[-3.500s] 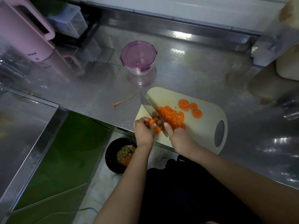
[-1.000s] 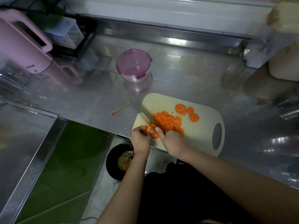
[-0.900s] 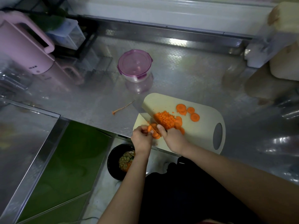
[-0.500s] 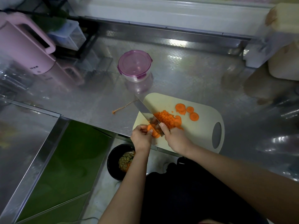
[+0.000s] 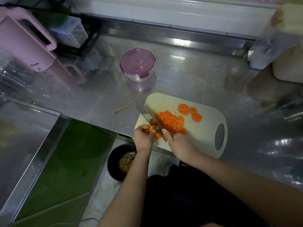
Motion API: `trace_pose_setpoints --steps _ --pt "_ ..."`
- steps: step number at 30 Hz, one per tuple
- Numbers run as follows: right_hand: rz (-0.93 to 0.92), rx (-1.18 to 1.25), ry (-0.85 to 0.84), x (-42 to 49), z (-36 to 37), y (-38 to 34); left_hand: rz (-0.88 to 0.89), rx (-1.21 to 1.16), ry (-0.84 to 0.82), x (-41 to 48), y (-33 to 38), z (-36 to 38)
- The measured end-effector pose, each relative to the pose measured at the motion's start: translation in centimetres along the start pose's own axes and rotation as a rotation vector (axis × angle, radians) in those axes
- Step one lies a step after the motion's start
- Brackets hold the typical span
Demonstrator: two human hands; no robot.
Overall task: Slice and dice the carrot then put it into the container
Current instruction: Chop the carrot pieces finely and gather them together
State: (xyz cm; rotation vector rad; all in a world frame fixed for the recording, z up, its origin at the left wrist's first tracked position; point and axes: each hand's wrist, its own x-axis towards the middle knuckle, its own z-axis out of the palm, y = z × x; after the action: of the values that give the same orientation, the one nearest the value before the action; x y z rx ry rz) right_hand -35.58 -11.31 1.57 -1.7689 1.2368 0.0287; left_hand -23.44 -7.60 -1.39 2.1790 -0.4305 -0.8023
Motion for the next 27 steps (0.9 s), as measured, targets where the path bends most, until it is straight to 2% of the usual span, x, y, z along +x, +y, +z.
trace_pose_setpoints --steps 5,17,27 --pt "-0.009 -0.052 0.025 0.0 0.1 -0.2 -0.007 0.012 0.005 0.0 0.0 0.0" --pt "0.109 -0.149 -0.014 0.7 0.8 -1.4 0.016 0.004 -0.012 -0.1 0.1 -0.2" --pt "0.089 -0.177 -0.04 0.3 0.6 -2.0 0.013 0.057 0.0 -0.1 0.1 -0.2"
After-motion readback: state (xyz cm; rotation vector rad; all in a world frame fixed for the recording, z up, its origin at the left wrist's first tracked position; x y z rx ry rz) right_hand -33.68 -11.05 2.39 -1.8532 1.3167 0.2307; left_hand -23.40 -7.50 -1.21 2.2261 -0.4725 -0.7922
